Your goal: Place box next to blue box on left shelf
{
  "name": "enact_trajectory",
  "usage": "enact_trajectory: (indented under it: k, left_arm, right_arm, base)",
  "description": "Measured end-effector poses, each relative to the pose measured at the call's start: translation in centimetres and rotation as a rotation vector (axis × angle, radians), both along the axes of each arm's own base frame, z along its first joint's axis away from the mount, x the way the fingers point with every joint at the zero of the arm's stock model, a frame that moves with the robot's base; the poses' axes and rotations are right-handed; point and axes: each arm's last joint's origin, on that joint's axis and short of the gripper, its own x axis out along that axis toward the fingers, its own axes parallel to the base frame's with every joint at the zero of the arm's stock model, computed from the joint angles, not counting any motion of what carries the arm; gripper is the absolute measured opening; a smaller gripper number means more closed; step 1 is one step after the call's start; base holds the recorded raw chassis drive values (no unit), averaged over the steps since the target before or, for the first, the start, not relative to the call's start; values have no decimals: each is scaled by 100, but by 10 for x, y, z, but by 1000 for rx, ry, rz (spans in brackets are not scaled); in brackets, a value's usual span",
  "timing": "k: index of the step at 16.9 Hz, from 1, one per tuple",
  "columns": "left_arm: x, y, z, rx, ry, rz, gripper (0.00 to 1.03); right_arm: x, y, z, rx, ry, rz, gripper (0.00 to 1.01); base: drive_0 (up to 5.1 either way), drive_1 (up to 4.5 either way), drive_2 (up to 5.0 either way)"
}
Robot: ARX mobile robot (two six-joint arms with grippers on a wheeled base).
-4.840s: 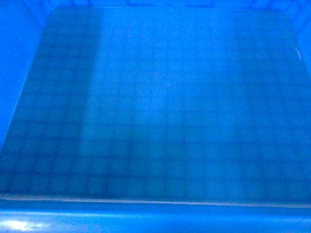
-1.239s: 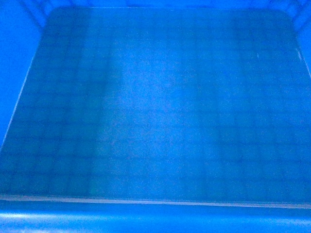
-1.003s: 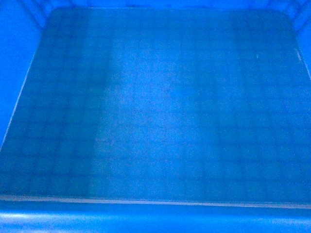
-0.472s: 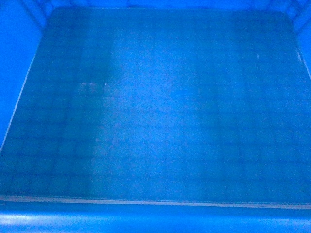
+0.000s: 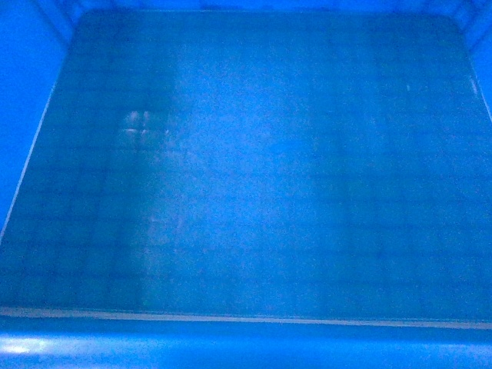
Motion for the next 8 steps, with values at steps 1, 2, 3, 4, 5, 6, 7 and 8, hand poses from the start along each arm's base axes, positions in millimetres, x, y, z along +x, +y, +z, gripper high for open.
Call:
enact_trajectory:
  k: [1, 2, 3, 4, 5, 6, 7, 8]
  left_arm:
    - [0, 0, -1, 3, 5, 0, 10]
    - [0, 0, 0, 1, 4, 0, 10]
    - [0, 0, 0, 1, 2, 0, 10]
    - [0, 0, 0, 2, 4, -2, 10]
    - [0, 0, -1, 2, 5, -2, 10]
    - [0, 0, 0, 0, 0, -2, 10]
    - [0, 0, 0, 2, 4, -2, 10]
    - [0, 0, -1, 2, 6, -2, 10]
  right_arm:
    - [0, 0, -1, -2, 4, 0, 10]
    - [0, 0, 0, -1, 2, 0, 10]
    - [0, 0, 0, -1, 3, 0, 10]
    - [0, 0, 0, -1, 3, 0, 10]
    - [0, 0, 0, -1, 3, 0, 10]
    - [0, 0, 0, 0, 2, 0, 10]
    - [0, 0, -1, -2, 5, 0, 10]
    - [0, 0, -1, -2, 4, 0, 10]
  base:
    - [-4, 427, -434]
    - [-2, 429, -432]
    - [-2, 429, -432]
    - [3, 433, -427]
    - [3, 433, -427]
    - [3, 433, -427]
    - [-3, 427, -433]
    - [-4, 426, -435]
